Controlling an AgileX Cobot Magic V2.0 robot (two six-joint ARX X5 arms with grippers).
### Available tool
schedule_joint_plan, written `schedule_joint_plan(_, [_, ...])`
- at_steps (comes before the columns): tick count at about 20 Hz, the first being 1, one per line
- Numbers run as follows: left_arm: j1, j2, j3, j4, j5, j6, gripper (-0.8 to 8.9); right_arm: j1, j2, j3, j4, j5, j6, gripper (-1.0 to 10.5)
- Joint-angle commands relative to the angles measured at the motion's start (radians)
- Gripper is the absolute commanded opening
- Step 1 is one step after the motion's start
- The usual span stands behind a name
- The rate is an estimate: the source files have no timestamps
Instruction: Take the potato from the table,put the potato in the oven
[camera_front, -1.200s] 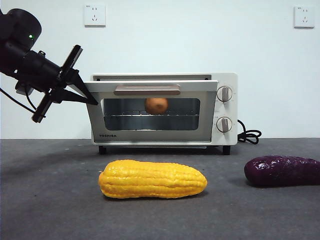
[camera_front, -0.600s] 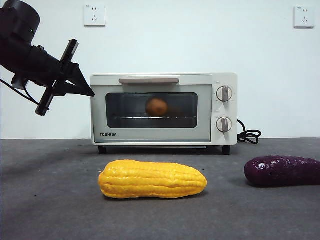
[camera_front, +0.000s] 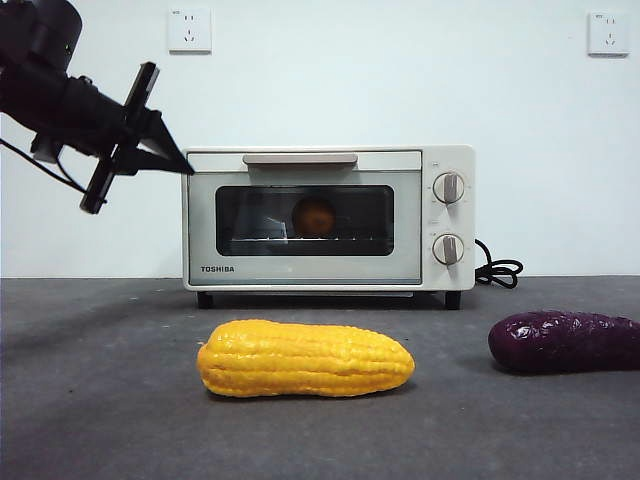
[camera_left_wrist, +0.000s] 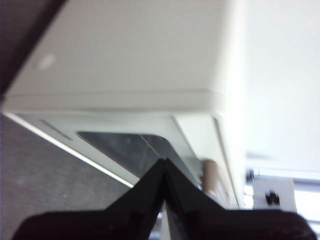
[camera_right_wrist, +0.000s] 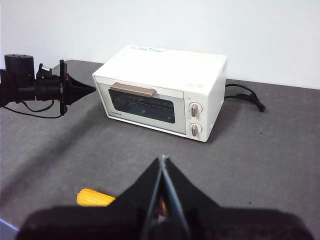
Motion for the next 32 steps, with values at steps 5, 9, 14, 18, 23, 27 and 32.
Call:
schedule_joint_plan(5, [-0.003,-0.036,0.018,-0.002,0.188,0.179,-0.06,0.002,-0.002,-0.006,-0.02,0.006,0.011,0.0])
schedule_joint_plan(9, [-0.004,-0.109,0.018,-0.071,0.228,0.288,-0.06,0.002,-0.002,-0.006,-0.02,0.049,0.011,0.0])
schedule_joint_plan(14, [-0.003,-0.247,0.018,-0.266,0.225,0.533,-0.06,0.002,-0.002,-0.006,-0.02,0.102,0.011,0.0])
schedule_joint_plan(18, [-0.003,-0.377,0.018,-0.491,0.18,0.768,-0.06,0.002,-0.002,-0.006,-0.02,0.103,0.011,0.0])
schedule_joint_plan(23, [-0.003,-0.546,0.018,-0.771,0.078,0.982,-0.06,0.002,-0.002,-0.006,-0.02,0.103,0.011,0.0])
schedule_joint_plan(27, [-0.003,-0.691,0.018,-0.935,-0.031,1.068,-0.06,0.002,-0.002,-0.006,-0.02,0.11,0.01,0.0])
schedule_joint_plan(32, [-0.003,-0.855,0.018,-1.065,-0.198,1.085,-0.06,0.002,-0.002,-0.006,-0.02,0.121,0.01,0.0])
